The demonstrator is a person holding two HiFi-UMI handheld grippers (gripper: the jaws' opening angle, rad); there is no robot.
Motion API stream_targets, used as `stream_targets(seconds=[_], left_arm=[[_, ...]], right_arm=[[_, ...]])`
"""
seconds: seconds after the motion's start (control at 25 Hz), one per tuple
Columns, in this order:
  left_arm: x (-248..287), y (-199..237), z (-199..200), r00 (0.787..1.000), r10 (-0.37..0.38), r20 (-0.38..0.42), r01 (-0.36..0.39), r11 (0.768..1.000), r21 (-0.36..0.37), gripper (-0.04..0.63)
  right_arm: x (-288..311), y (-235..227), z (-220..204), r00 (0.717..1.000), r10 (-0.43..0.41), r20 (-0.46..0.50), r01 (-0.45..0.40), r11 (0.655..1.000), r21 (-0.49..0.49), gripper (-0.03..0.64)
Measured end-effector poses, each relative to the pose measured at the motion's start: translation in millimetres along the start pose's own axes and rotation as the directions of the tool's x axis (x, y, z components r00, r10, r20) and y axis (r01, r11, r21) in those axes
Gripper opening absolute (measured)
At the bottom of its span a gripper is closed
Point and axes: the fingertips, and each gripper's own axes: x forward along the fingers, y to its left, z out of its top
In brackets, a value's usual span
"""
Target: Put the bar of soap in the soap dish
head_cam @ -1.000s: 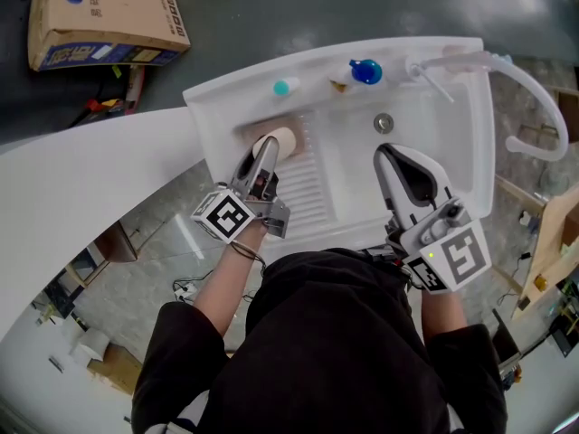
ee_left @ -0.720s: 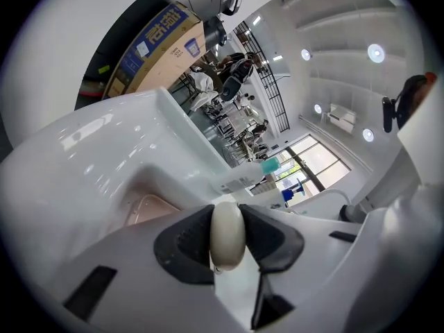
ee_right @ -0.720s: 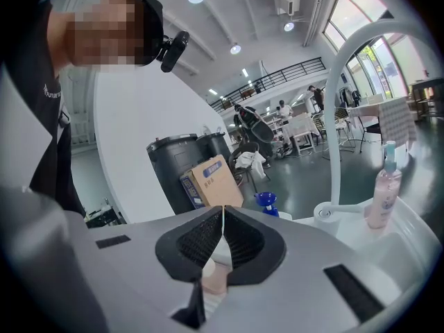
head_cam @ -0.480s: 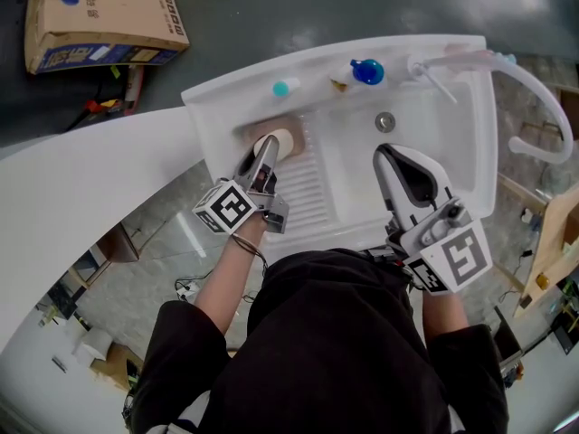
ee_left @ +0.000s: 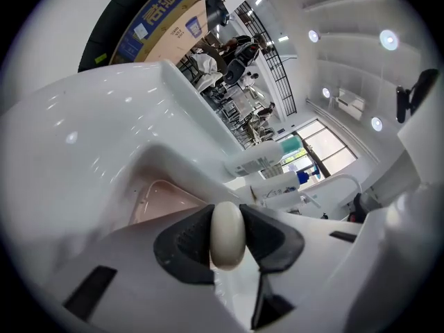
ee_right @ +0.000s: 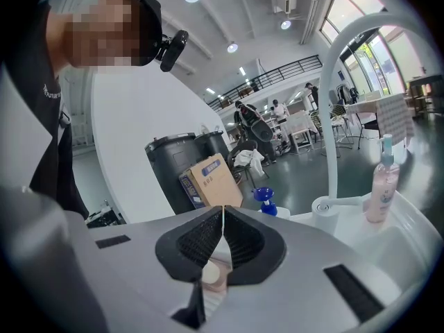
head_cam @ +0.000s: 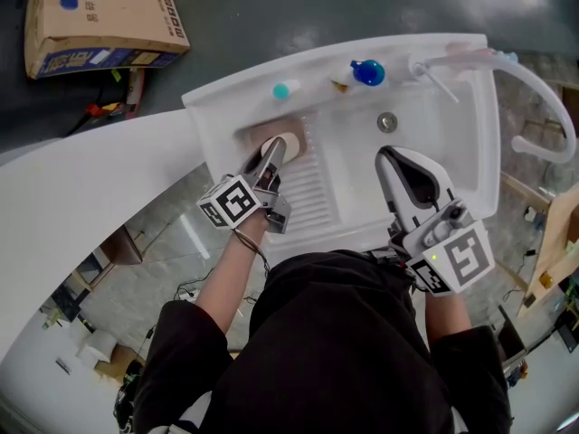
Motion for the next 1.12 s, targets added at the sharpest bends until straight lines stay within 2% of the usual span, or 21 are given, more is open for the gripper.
stream_targets(seconds=[0.16,0.36,0.52,0.84,1.12], left_arm=[[1,7,-3,0.999,0.037,-0.025,-0.036,0.999,0.024,0.115],[4,13,-3,0.997,0.071,-0.029,-0.07,0.997,0.018,0.115],[4,20,0,0.995,0.097,-0.028,-0.098,0.995,-0.023,0.115],[3,31,2,0.984,0.17,-0.051,-0.169,0.985,0.02,0.135],[1,26,-2,0.982,0.173,-0.071,-0.169,0.984,0.051,0.21]], right_arm=[[0,2,-1,1.0,0.004,-0.006,-0.004,1.0,0.0,0.025],[1,1,-1,1.0,0.006,-0.011,-0.006,1.0,-0.006,0.025],[1,-2,0,1.0,-0.002,-0.009,0.001,1.0,-0.011,0.025],[0,-2,2,1.0,-0.003,-0.003,0.002,1.0,-0.02,0.025],[-3,3,6,1.0,0.0,0.009,0.0,0.999,-0.037,0.025]])
